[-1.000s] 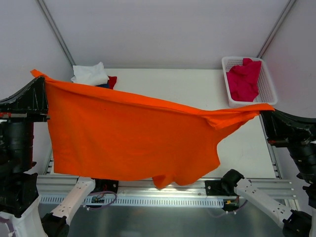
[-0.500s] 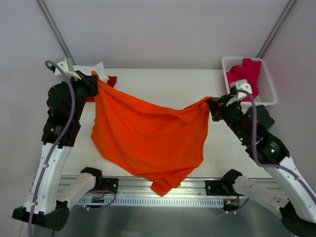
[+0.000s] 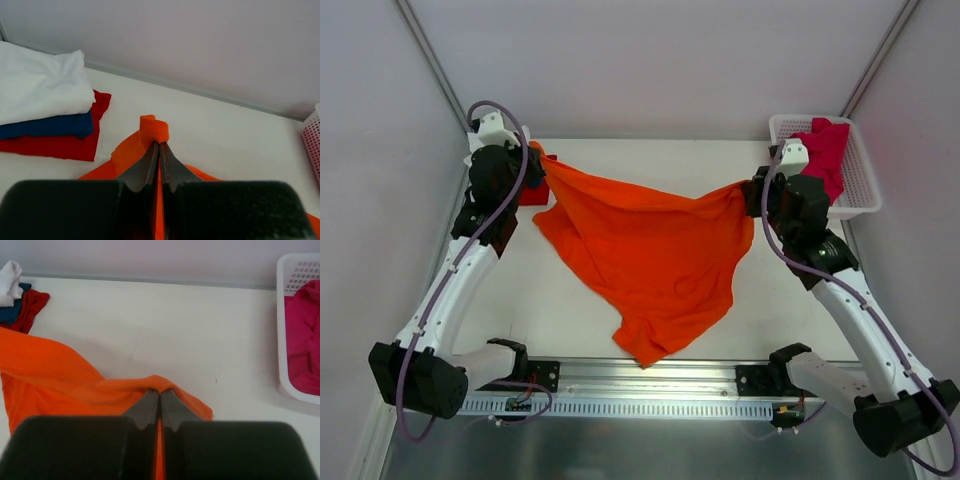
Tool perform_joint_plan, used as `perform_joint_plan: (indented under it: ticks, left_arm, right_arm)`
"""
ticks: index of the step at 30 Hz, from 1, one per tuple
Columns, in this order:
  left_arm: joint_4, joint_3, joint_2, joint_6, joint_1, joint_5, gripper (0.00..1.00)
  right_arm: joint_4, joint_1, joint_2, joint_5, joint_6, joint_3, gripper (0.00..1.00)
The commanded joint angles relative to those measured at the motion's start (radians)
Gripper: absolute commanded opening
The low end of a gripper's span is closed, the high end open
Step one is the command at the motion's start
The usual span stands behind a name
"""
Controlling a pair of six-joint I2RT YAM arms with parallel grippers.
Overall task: Fold and stack the t-shirts
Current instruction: Flatten out the tshirt
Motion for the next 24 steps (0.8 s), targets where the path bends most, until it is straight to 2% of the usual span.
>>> perform_joint_plan:
  ticks: [1,5,12,20,24]
  left_arm:
    - [0.126,0.003,0.056,0.034,0.009,-0.018,0.0]
    - [0.166,0.025,0.142,0.054,0.011,-0.032,0.0]
    - [0.22,0.083,0.317,0.048,0.009,-0.038,0.0]
    - [0.226,0.216,0.503,0.049,0.009,-0.038,0.0]
    - [0.231,0.287,0.593,0.051,0.009,-0.033,0.0]
  right_arm:
    - [0.113,-0.057,0.063,-0.065,0.027,0.016,0.0]
    - [0.148,-0.122,0.131,-0.099,0.042,0.011,0.0]
    - [0.217,-0.162,0.237,-0.096,0.049,0.013,0.0]
    - [0.269,-0.197,0.366,-0.091,0.052,0.039,0.0]
    - [0.3,-0.212,0.48,-0.101,0.056,0.078,0.0]
